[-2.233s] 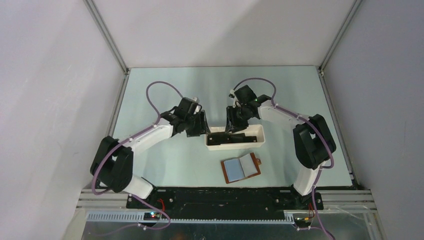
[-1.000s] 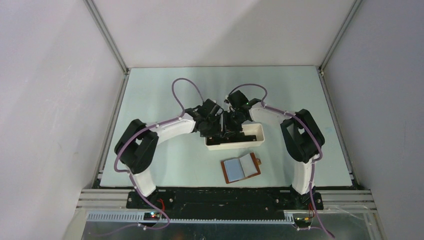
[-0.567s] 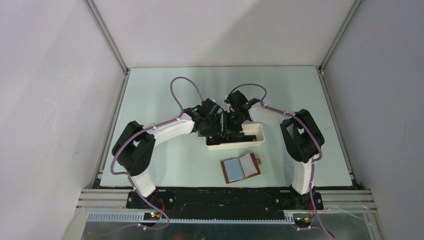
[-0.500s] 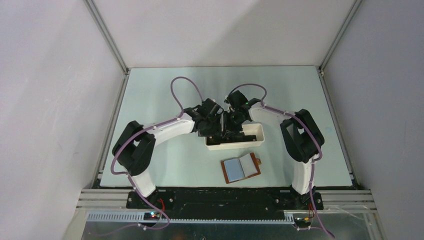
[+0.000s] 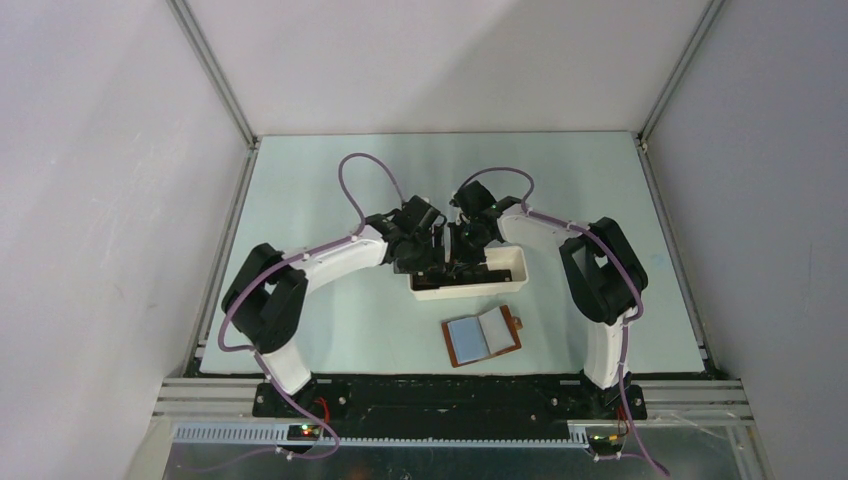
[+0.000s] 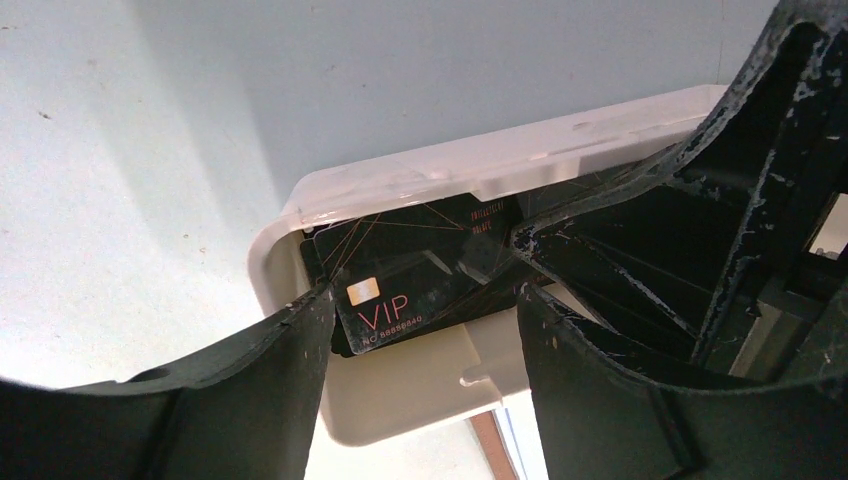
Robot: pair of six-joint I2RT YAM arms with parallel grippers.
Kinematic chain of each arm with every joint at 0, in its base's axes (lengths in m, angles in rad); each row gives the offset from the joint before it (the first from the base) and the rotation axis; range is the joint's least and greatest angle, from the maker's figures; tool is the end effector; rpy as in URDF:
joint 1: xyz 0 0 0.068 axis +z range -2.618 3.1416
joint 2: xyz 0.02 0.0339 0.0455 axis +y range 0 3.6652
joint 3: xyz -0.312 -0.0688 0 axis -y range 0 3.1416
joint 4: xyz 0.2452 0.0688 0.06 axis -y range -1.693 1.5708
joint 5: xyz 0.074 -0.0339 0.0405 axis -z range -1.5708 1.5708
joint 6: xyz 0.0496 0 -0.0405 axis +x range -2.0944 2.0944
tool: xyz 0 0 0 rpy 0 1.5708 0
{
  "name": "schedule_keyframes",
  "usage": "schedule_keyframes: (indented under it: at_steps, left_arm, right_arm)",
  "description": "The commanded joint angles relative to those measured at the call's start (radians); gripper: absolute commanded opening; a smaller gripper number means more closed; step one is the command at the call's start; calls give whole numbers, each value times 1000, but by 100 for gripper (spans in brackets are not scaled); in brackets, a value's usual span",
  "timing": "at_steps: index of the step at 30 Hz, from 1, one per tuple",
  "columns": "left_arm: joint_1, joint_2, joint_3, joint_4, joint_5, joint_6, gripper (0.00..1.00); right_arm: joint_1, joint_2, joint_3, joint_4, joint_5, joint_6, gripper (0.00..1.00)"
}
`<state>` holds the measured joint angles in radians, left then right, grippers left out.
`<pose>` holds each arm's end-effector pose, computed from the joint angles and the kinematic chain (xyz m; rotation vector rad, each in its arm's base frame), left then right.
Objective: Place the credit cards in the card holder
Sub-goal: Pick up the credit card from the storage box.
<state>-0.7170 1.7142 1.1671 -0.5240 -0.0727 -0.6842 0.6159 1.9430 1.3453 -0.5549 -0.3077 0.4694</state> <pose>0.2770 -0.2367 0.2376 0.0192 2.6901 -0.3678 0.3335 0.2544 0.2049 -0.3032 2.8459 0.6933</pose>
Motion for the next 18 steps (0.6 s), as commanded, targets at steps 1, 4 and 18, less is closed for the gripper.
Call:
schedule_keyframes:
  at_steps: [1,4,18]
  left_arm:
    - [25,-57,-3,-58,-27,-17,74]
    - [37,-64,-1,-56,-16,-12,72]
    - [49,-49,5,6,85,-1,60]
  right_arm:
    - [-5,67,-43,18,93,-14,0]
    - [-5,70,-46,21,91,-15,0]
    - [-5,80,-49,34,58,-13,0]
